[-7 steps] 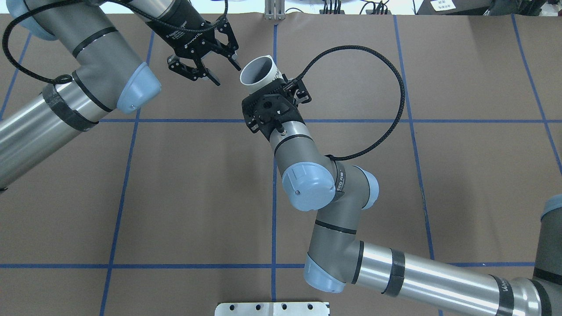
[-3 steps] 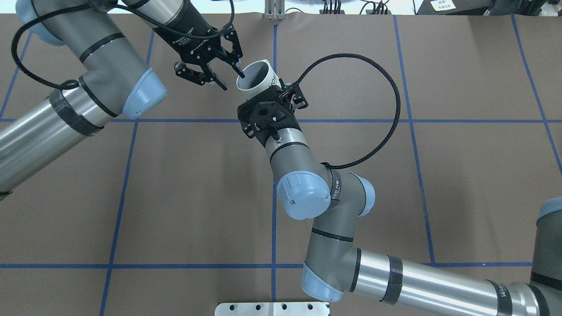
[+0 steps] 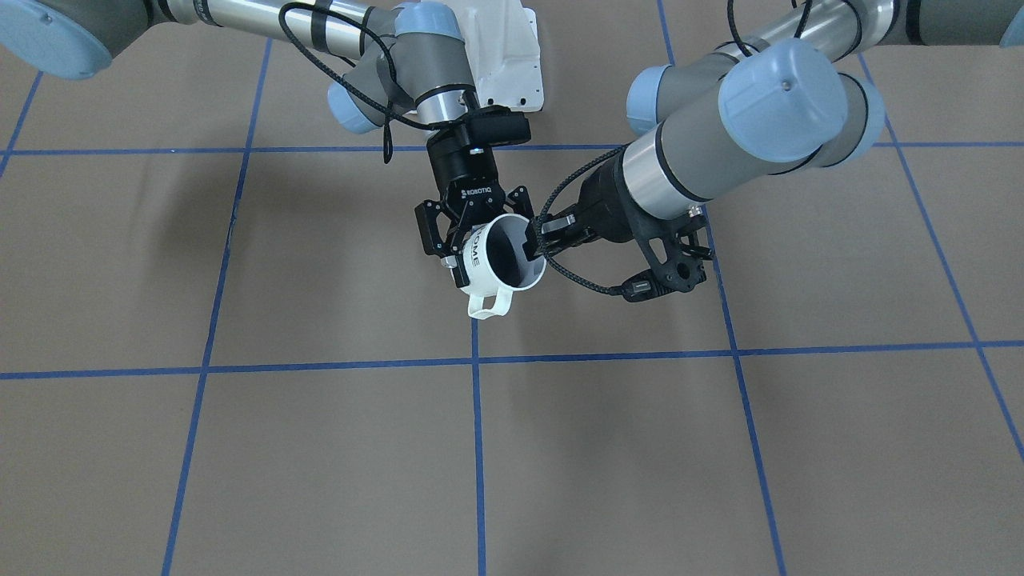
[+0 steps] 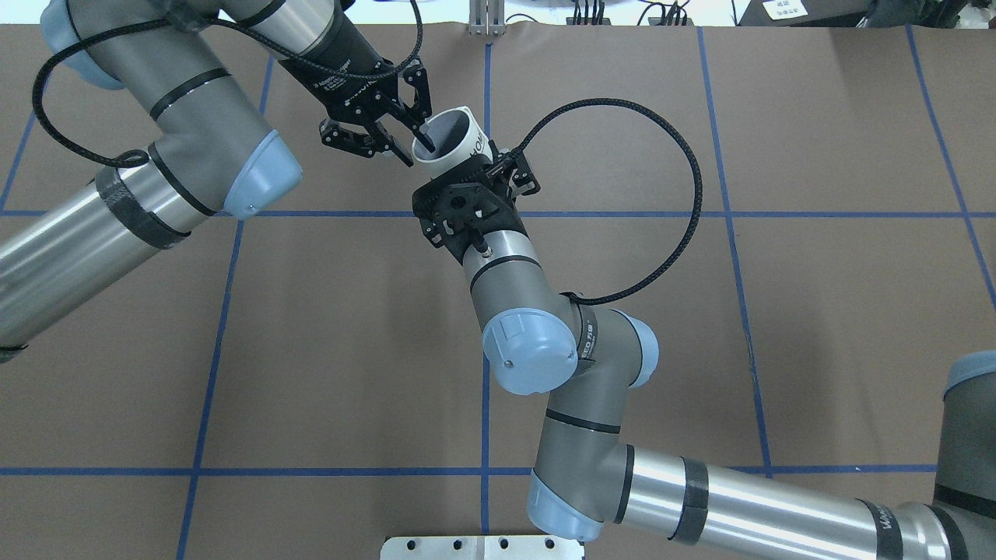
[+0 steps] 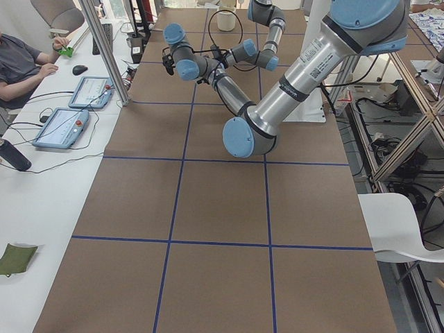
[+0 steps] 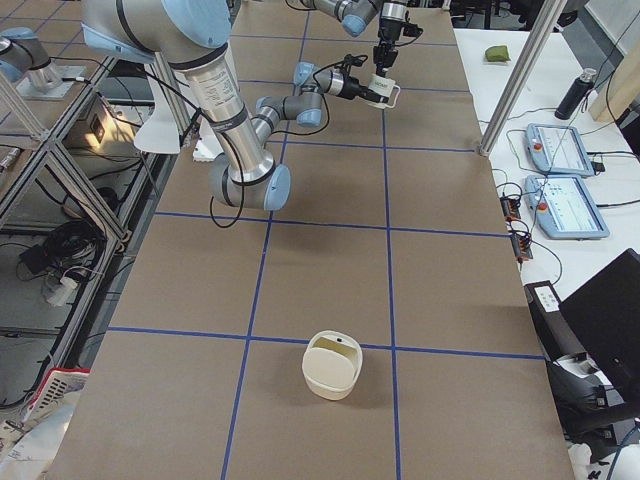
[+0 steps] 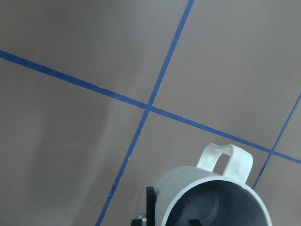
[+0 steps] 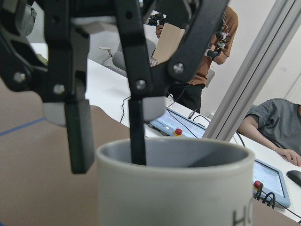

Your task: Left arm hands cup to right arm to dump lemon

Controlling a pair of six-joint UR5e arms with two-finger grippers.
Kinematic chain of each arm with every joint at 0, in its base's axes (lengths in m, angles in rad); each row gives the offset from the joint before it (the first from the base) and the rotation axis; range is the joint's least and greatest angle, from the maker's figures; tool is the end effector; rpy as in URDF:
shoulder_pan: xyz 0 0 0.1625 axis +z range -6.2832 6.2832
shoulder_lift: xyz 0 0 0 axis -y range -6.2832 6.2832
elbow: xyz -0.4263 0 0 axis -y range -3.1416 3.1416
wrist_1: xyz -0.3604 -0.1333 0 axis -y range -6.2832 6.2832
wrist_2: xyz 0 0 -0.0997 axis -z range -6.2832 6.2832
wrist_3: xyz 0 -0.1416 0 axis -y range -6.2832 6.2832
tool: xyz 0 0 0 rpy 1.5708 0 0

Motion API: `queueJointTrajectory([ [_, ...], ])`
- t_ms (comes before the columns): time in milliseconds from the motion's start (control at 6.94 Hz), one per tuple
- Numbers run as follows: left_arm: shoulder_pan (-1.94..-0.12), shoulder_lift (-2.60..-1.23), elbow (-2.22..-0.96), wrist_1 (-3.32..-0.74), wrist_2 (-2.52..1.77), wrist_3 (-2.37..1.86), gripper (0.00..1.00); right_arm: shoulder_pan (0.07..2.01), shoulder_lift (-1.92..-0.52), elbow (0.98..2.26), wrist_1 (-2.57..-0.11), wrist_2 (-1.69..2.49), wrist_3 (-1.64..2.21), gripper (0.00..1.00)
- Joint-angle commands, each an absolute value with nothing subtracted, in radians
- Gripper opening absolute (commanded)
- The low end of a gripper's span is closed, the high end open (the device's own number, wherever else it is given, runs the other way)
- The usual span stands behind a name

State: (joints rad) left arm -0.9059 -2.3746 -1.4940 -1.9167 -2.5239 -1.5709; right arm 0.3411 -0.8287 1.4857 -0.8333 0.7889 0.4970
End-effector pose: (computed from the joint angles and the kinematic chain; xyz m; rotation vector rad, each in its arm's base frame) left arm 0.4153 -0.5587 0.1704 -0.3355 1.2509 -0.2659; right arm -0.5722 -0.4504 0.1761 1.3287 -0.5713 -0.0556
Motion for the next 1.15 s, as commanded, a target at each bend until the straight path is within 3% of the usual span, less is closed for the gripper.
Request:
queueJointTrajectory([
  [0,-0.896,-2.373,-1.491,-1.917,-2.523,-1.571,0.32,0.341,-0.827,1.488,-0.834,0.788,0.494,0.39],
  [432,-0.891,-2.372,-1.488,-1.917,-2.523,-1.568,0.26,0.341,-0.827,1.493,-0.834,0.79,0.492,0.4],
  [576,-0.891,-2.372,-1.488,-1.917,-2.522,-1.566,0.11,0.341,-0.827,1.499,-0.836,0.79,0.489,0.5],
  [721,-0.891,-2.372,-1.489,-1.916,-2.523,-1.566,0.0,0.341,-0.83,1.5,-0.833,0.79,0.482,0.86],
  [865,-0.891,-2.372,-1.489,-1.916,-2.523,-1.566,0.0,0.341,-0.836,1.52,-0.834,0.796,0.471,0.99],
  [1009,-0.891,-2.37,-1.489,-1.917,-2.523,-1.565,0.0,0.341,-0.844,1.54,-0.834,0.796,0.454,0.99],
])
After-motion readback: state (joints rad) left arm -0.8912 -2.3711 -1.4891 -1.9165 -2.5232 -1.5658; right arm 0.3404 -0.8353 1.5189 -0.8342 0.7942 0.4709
